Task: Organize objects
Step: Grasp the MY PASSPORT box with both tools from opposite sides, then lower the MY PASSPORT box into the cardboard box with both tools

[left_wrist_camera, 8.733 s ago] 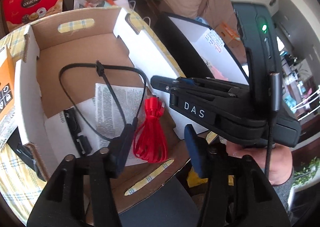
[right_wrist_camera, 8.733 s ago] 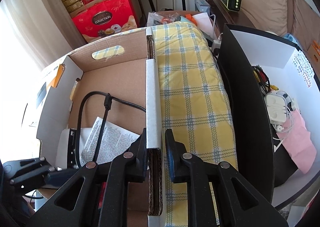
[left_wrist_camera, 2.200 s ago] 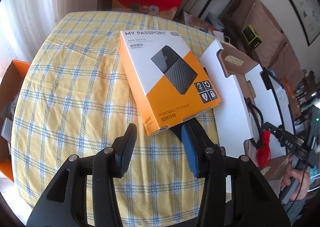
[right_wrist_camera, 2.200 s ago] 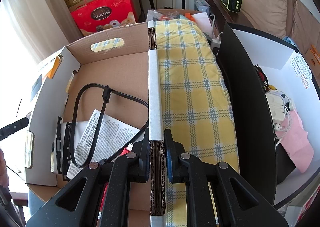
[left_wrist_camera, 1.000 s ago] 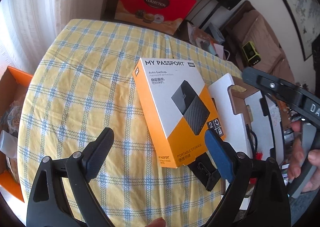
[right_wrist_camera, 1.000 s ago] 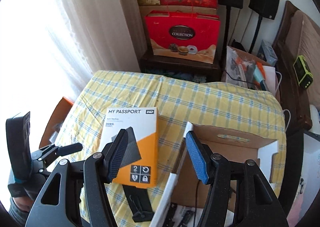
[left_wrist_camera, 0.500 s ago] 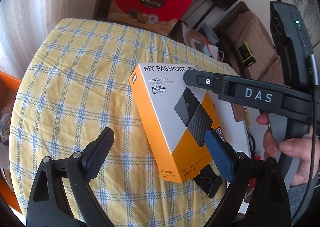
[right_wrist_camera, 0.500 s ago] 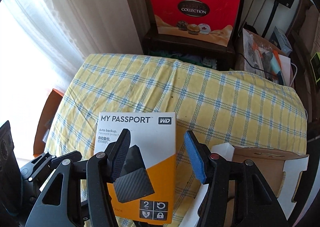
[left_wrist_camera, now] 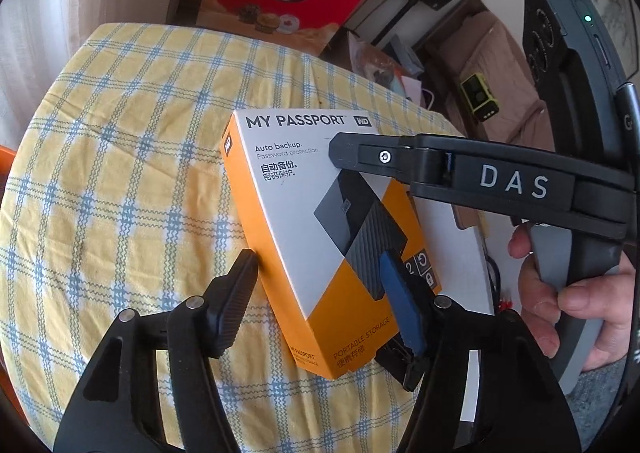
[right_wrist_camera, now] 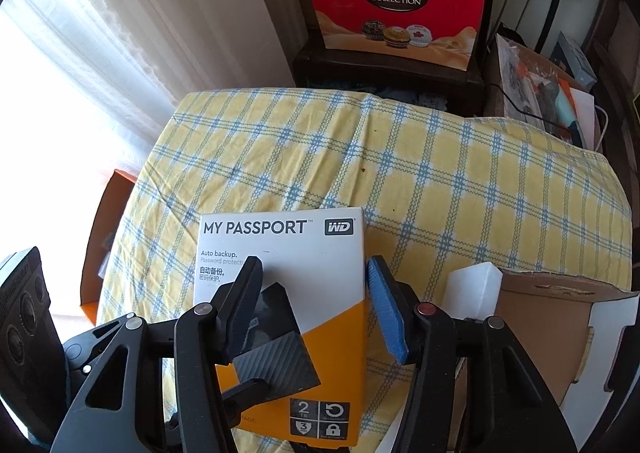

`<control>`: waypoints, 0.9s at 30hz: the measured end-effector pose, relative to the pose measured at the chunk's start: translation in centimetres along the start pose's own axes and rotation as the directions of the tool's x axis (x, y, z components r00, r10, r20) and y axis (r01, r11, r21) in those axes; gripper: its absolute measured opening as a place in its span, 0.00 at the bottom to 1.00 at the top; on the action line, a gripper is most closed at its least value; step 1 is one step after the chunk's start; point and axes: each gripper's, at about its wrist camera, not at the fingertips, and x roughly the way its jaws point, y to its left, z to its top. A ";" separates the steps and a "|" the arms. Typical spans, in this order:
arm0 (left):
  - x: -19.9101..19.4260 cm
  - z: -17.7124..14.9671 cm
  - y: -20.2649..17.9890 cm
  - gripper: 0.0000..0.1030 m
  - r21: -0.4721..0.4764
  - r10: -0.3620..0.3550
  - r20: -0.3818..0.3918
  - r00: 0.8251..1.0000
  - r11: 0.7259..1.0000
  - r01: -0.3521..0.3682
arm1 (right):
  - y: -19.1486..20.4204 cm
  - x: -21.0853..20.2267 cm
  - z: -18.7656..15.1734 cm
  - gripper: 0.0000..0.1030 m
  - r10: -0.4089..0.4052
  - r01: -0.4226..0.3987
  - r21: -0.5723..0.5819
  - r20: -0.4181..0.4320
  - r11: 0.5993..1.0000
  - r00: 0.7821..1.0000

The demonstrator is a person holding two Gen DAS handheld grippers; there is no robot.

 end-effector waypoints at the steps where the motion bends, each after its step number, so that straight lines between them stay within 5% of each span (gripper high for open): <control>1: -0.3 -0.1 -0.1 0.57 0.004 0.007 0.006 1.000 1.000 -0.007 | 0.0 -0.4 0.0 0.48 0.014 -0.014 0.003 0.006 1.000 1.000; 6: -2.0 -0.2 -1.1 0.55 0.010 0.012 0.019 1.000 1.000 -0.012 | 0.5 -2.9 0.1 0.46 0.058 -0.059 0.005 0.042 0.998 0.997; 17: -7.6 0.8 -6.6 0.55 0.099 -0.013 0.126 0.992 0.995 0.001 | 1.8 -12.5 -0.1 0.46 0.019 -0.011 -0.046 0.196 0.999 0.980; 27: -5.4 1.1 -12.3 0.55 0.176 -0.040 0.084 0.996 0.984 0.024 | -2.4 -17.1 -2.5 0.46 -0.023 0.018 0.023 0.252 1.000 0.967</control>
